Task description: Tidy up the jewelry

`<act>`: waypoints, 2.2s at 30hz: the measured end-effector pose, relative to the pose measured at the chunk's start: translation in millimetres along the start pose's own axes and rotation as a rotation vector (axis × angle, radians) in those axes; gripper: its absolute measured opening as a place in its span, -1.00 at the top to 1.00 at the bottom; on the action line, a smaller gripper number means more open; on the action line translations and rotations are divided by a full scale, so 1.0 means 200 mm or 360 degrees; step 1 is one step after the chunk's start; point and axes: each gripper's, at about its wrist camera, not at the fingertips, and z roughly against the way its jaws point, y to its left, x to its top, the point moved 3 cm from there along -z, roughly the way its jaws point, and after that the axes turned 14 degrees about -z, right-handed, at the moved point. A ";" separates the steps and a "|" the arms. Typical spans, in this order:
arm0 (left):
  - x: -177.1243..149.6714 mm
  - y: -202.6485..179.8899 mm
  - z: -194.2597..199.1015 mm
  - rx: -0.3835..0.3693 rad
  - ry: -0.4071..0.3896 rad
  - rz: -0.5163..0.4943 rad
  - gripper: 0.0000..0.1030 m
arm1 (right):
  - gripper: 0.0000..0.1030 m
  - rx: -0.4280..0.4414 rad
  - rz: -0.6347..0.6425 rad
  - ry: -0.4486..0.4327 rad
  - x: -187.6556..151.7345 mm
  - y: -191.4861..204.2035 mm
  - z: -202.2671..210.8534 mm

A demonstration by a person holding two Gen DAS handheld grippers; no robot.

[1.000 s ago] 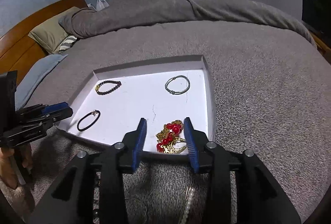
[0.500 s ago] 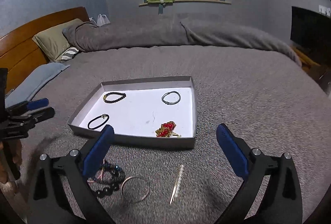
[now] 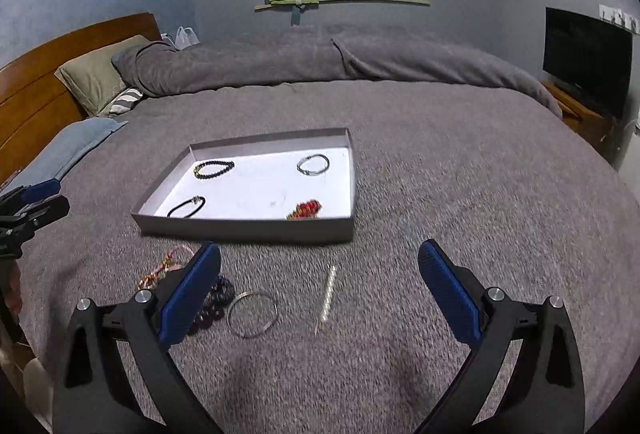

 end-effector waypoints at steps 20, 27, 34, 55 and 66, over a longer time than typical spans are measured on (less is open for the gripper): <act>-0.27 -0.13 -0.07 -0.0041 0.0230 -0.0071 -0.85 | -0.90 -0.0086 -0.0028 0.0134 -0.18 -0.10 -0.08; -0.30 -0.15 -0.11 -0.0068 0.0256 -0.0063 -0.85 | -0.58 -0.0111 -0.0010 0.0159 -0.20 -0.09 -0.15; -0.32 -0.17 -0.14 -0.0087 0.0269 -0.0069 -0.85 | 0.10 -0.0121 0.0013 0.0219 -0.23 -0.07 -0.21; -0.35 -0.18 -0.21 -0.0190 0.0271 -0.0069 -0.81 | 0.39 -0.0144 0.0049 0.0297 -0.20 -0.02 -0.42; -0.33 -0.21 -0.26 -0.0248 0.0274 -0.0079 -0.78 | 0.84 -0.0106 0.0023 0.0283 -0.21 -0.06 -0.42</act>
